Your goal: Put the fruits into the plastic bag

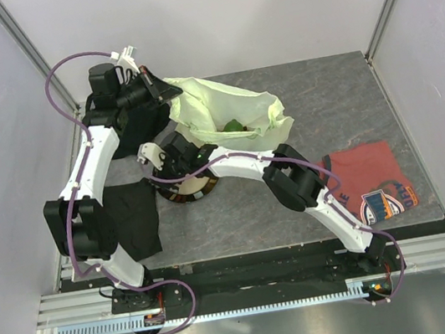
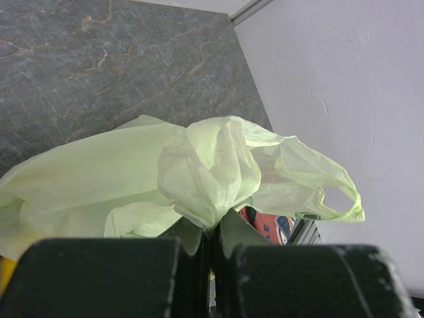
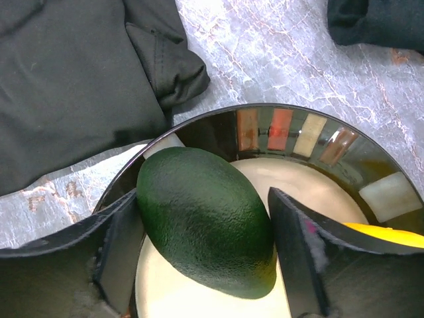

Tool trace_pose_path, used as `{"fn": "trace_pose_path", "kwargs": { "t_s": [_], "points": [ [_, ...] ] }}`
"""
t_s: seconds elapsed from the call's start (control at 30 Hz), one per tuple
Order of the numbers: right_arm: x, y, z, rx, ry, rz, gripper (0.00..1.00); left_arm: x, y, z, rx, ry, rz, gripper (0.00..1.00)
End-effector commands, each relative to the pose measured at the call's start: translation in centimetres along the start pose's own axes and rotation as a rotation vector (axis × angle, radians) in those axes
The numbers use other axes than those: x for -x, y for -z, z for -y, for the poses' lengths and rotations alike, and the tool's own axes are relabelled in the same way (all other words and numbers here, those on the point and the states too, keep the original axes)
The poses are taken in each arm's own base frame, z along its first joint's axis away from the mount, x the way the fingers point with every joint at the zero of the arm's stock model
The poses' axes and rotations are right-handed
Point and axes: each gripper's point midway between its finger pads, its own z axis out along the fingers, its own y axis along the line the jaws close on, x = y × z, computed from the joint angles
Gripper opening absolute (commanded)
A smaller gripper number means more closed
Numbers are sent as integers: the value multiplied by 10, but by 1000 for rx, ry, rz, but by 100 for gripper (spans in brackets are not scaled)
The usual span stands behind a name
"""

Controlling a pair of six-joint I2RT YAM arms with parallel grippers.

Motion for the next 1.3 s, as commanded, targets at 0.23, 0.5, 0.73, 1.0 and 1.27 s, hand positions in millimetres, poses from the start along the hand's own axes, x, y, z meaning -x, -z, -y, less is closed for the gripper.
{"fn": "trace_pose_path", "kwargs": {
  "t_s": [0.23, 0.5, 0.73, 1.0, 1.27],
  "points": [
    [-6, 4, -12, 53, -26, -2, 48, 8, 10, 18, -40, -47, 28, 2],
    [37, 43, -8, 18, -37, 108, 38, 10, 11, 20, -42, -52, 33, 2],
    [109, 121, -13, 17, -95, 276, 33, 8, 9, 12, -26, -48, 29, 1],
    [142, 199, 6, -108, -188, 403, 29, 6, 10, 11, -21, -42, 27, 2],
    [150, 250, 71, -208, -343, 547, 28, 3, 14, 11, -13, -45, 31, 2]
  ]
}}
